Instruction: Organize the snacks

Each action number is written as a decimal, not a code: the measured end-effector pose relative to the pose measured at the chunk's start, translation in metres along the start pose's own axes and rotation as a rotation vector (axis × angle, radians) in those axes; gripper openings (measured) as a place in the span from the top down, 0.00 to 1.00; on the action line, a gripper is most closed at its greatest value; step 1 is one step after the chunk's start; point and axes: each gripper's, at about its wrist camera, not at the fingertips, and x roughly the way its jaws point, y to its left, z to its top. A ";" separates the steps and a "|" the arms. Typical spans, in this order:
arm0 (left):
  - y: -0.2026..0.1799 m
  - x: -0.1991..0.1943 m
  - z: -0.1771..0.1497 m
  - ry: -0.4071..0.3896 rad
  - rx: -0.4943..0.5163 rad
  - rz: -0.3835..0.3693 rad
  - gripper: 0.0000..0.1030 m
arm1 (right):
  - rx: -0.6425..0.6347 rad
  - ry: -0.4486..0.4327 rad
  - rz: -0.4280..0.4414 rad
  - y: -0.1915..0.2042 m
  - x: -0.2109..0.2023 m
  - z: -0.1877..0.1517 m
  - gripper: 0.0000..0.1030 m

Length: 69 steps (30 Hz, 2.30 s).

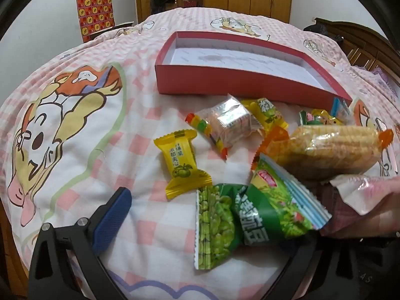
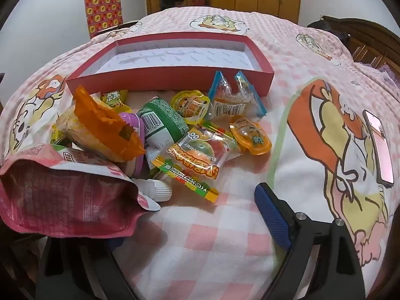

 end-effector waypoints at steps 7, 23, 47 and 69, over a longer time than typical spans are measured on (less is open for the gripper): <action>0.006 0.001 0.003 -0.006 -0.007 -0.009 0.01 | -0.005 -0.013 -0.009 0.002 0.001 -0.005 0.10; 0.002 -0.001 0.000 -0.028 -0.001 0.001 0.01 | 0.006 -0.015 0.004 0.000 0.000 -0.003 0.10; 0.001 -0.001 -0.002 -0.031 -0.002 0.001 0.00 | 0.007 -0.017 0.005 0.000 0.000 -0.004 0.10; 0.001 -0.001 -0.002 -0.031 -0.002 0.001 0.00 | 0.007 -0.017 0.005 0.000 0.000 -0.004 0.10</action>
